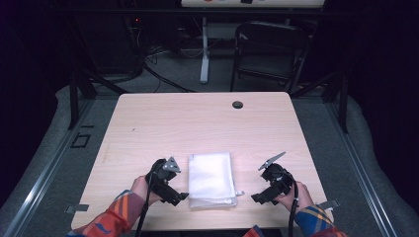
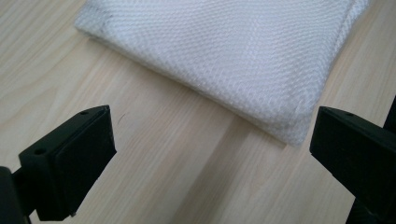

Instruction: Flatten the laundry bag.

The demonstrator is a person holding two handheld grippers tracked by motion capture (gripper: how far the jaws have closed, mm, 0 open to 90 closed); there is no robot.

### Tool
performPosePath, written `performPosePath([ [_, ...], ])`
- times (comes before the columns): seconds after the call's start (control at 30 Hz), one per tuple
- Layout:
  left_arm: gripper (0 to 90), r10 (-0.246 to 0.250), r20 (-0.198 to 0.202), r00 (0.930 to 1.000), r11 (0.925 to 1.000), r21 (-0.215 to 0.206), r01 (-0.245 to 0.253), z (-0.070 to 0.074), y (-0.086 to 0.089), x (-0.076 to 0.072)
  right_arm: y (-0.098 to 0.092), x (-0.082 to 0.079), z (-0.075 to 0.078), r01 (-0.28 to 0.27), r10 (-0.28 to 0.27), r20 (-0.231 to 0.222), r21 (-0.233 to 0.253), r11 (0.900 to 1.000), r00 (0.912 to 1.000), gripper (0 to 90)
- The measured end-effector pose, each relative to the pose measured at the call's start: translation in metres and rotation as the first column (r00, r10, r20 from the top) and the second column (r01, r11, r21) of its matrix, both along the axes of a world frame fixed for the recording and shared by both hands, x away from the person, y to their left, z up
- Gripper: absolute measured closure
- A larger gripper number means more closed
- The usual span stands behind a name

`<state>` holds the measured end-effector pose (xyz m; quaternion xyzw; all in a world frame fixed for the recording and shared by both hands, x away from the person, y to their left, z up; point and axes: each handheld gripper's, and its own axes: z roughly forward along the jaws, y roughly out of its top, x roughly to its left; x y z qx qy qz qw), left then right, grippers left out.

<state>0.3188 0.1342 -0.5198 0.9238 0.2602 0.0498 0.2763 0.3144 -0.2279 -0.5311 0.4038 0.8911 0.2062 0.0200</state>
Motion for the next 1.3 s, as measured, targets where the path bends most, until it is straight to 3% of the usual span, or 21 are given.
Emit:
performPosePath([
  [0.27, 2.9, -0.056, -0.004, 0.9984, 0.9984, 0.009, 0.056, -0.003, -0.022, -0.002, 0.000, 0.000, -0.002, 0.006, -0.006, -0.006, 0.017, 1.000, 1.0000, 2.9],
  [0.5, 7.3, -0.095, -0.006, 0.9955, 0.9954, 0.014, 0.095, -0.004, -0.034, -0.004, 0.001, 0.001, -0.001, -0.009, 0.009, -0.018, -0.003, 1.000, 0.9998, 3.3],
  [0.6, 14.1, -0.119, 0.018, 0.9927, 0.9928, 0.005, 0.119, -0.003, -0.038, -0.007, 0.002, 0.000, -0.002, 0.000, 0.001, -0.021, 0.014, 1.000, 0.9998, 3.4],
  [0.73, 15.9, -0.135, 0.033, 0.9903, 0.9907, -0.010, 0.136, -0.001, -0.041, -0.009, 0.002, 0.001, -0.002, -0.006, 0.006, -0.022, 0.005, 1.000, 0.9997, 3.5],
  [0.87, 23.3, -0.153, 0.018, 0.9881, 0.9881, -0.013, 0.153, -0.004, -0.046, -0.010, 0.002, 0.002, -0.002, -0.019, 0.019, -0.028, -0.003, 1.000, 0.9994, 3.7],
  [0.93, 29.3, -0.157, 0.005, 0.9876, 0.9875, -0.011, 0.157, -0.006, -0.049, -0.010, 0.002, 0.001, -0.002, -0.017, 0.017, -0.032, 0.016, 1.000, 0.9993, 3.8],
  [1.17, 35.7, -0.197, -0.006, 0.9804, 0.9801, 0.025, 0.197, -0.015, -0.057, -0.012, 0.002, 0.001, -0.002, -0.015, 0.015, -0.035, 0.002, 1.000, 0.9993, 5.0],
  [1.3, 36.4, -0.215, 0.002, 0.9767, 0.9737, 0.079, 0.214, -0.021, -0.061, -0.012, 0.003, 0.001, -0.003, -0.010, 0.010, -0.032, 0.006, 1.000, 0.9994, 5.0],
])
